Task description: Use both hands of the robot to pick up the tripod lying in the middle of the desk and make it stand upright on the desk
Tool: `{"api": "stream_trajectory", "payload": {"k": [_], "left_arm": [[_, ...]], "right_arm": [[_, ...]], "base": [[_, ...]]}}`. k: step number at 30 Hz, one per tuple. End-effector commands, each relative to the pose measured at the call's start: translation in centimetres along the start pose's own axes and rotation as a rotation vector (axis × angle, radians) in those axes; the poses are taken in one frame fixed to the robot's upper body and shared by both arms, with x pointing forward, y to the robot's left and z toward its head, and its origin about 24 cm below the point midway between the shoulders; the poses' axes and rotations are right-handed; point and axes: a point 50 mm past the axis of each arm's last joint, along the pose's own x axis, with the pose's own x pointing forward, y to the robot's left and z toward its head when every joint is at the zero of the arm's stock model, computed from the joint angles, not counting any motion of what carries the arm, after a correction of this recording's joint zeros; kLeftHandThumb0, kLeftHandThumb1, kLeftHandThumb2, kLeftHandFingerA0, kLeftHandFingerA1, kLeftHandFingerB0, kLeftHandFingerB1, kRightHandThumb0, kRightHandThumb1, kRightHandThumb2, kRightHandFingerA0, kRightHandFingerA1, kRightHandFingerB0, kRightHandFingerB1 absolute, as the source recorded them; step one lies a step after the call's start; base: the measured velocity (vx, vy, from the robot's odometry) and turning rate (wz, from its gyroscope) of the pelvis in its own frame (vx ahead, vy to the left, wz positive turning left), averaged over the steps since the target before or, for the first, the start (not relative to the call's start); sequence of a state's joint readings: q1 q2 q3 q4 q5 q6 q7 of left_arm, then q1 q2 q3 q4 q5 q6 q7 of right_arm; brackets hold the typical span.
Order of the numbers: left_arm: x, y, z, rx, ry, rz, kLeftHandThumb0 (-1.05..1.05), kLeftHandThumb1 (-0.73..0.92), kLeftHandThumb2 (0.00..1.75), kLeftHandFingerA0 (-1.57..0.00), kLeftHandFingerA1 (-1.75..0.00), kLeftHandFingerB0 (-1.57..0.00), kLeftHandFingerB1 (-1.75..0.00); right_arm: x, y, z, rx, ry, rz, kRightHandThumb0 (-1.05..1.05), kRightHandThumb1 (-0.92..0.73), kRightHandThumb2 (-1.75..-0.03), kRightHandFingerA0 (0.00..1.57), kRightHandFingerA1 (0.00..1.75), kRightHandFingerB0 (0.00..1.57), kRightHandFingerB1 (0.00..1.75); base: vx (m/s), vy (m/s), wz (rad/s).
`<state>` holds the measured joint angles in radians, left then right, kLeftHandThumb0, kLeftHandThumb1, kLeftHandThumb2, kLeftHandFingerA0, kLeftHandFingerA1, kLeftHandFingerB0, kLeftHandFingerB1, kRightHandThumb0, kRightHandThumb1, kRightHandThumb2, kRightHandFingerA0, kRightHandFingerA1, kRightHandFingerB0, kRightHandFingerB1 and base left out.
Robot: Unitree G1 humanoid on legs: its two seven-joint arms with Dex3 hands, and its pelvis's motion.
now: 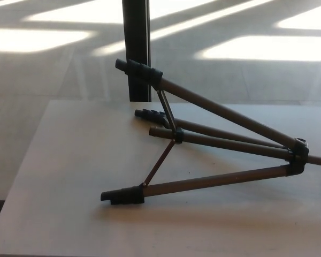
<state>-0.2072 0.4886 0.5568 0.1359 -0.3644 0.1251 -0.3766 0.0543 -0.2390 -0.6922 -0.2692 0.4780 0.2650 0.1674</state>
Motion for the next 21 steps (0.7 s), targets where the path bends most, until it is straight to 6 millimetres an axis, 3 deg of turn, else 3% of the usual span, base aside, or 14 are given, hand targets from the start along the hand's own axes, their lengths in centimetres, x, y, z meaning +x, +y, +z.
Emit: {"api": "stream_trajectory", "payload": {"k": [1,2,3,4,9,12,15,18,21], "left_arm": [[3.6,-8.1,10.7,0.018,-0.215,-0.284,-0.58,0.54,0.99,-0.39,-0.65,-0.25,-0.55],[4.0,-8.5,10.6,0.008,-0.21,-0.298,-0.57,0.52,0.98,-0.39,-0.64,-0.26,-0.54],[4.2,-8.9,10.6,0.004,-0.21,-0.311,-0.6,0.69,0.59,-0.44,-0.56,-0.38,-0.45],[4.5,-9.4,10.6,0.015,-0.207,-0.326,-0.64,0.69,0.61,-0.46,-0.5,-0.41,-0.42],[5.3,-11.8,10.7,0.007,-0.214,-0.403,-0.65,0.67,0.6,-0.5,-0.48,-0.45,-0.41],[5.2,-13.6,12.0,0.045,-0.246,-0.47,-0.62,0.68,0.61,-0.47,-0.58,-0.45,-0.43],[5.0,-14.5,12.7,0.068,-0.254,-0.487,-0.61,0.68,0.61,-0.45,-0.6,-0.45,-0.45],[5.0,-15.9,13.6,0.148,-0.266,-0.526,-0.64,0.7,0.61,-0.38,-0.6,-0.36,-0.47],[5.1,-17.4,14.3,0.214,-0.288,-0.579,-0.62,0.73,0.61,-0.41,-0.61,-0.36,-0.48]], "right_arm": [[-1.4,10.3,2.5,0.175,-0.107,0.262,-0.75,-0.88,-0.67,0.56,0.82,0.43,0.45],[-1.6,11.0,2.0,0.194,-0.076,0.299,-0.76,-0.88,-0.66,0.5,0.86,0.43,0.45],[-1.7,11.6,1.7,0.162,-0.056,0.317,-0.78,-0.7,-1.09,0.56,0.83,0.44,0.57],[-1.8,12.3,1.3,0.153,-0.034,0.347,-0.83,-0.86,-0.65,0.58,0.87,0.52,0.48],[-2.6,15.1,-0.5,0.212,0.085,0.42,-0.85,-0.79,-0.64,0.65,0.84,0.58,0.48],[-3.2,16.5,-1.6,0.229,0.171,0.454,-0.86,-0.79,-0.64,0.64,0.89,0.58,0.52],[-3.6,17.2,-2.1,0.234,0.209,0.441,-0.86,-0.78,-0.64,0.67,0.89,0.6,0.52],[-4.5,17.7,-3.3,0.243,0.274,0.494,-0.84,-0.8,-0.64,0.6,0.86,0.57,0.49],[-5.0,17.8,-4.3,0.254,0.334,0.503,-0.85,-0.78,-0.63,0.59,0.86,0.59,0.51]], "base": [[0.0,0.0,0.0],[0.0,0.0,0.0],[0.0,0.0,0.0],[0.0,0.0,0.0],[0.0,0.0,0.0],[0.0,0.0,0.0],[0.0,0.0,0.0],[0.0,0.0,0.0],[0.0,0.0,0.0]]}}
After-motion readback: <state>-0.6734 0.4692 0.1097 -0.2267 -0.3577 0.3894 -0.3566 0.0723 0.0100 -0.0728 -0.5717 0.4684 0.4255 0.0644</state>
